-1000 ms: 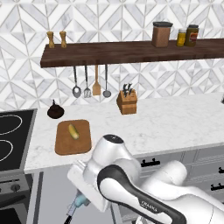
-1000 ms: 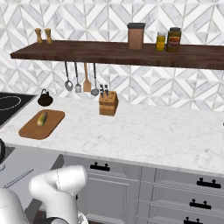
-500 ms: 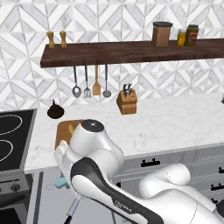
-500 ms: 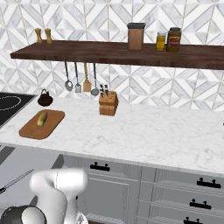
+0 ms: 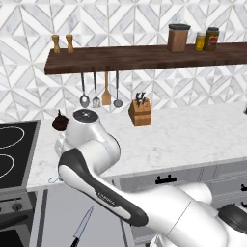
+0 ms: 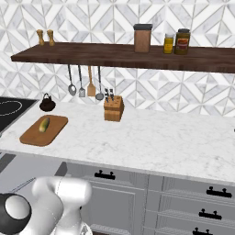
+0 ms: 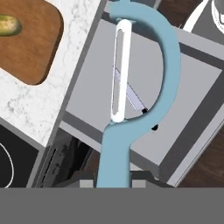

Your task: Place the appropriate cutting tool for cutting the cucumber skin on the cutting board.

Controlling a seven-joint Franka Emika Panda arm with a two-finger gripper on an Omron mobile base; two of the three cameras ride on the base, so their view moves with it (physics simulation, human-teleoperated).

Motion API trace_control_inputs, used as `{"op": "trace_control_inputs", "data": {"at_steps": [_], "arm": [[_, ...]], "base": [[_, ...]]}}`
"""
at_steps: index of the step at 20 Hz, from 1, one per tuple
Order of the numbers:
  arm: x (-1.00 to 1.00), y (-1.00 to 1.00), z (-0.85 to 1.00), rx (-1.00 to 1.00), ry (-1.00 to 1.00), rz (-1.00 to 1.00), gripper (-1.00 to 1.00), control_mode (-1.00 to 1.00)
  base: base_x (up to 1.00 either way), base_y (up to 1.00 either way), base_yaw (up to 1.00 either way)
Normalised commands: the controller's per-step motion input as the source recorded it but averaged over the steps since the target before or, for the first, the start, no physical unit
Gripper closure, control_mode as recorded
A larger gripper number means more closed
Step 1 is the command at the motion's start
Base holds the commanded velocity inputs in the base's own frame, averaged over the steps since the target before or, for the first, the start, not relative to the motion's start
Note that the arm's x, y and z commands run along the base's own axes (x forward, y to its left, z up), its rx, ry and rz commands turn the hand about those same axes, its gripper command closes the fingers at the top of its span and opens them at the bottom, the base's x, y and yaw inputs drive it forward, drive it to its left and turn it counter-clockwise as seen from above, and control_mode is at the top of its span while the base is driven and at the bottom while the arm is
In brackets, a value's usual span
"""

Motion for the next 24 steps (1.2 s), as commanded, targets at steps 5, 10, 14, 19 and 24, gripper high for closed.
{"op": "trace_control_inputs", "data": {"at_steps": [5, 10, 14, 19, 24], "arm": [[0.51, 0.0, -0.01, 0.0, -0.03, 0.0, 1.0, -1.0], [0.42, 0.0, -0.18, 0.0, 0.0, 0.0, 1.0, -1.0], [0.43, 0.0, -0.27, 0.0, 0.0, 0.0, 1.0, -1.0], [0.44, 0.0, -0.2, 0.0, 0.0, 0.0, 1.0, -1.0], [0.55, 0.0, -0.26, -0.01, 0.0, 0.0, 1.0, -1.0]], "base": [[0.0, 0.0, 0.0], [0.0, 0.0, 0.0], [0.0, 0.0, 0.0], [0.0, 0.0, 0.0], [0.0, 0.0, 0.0]]}}
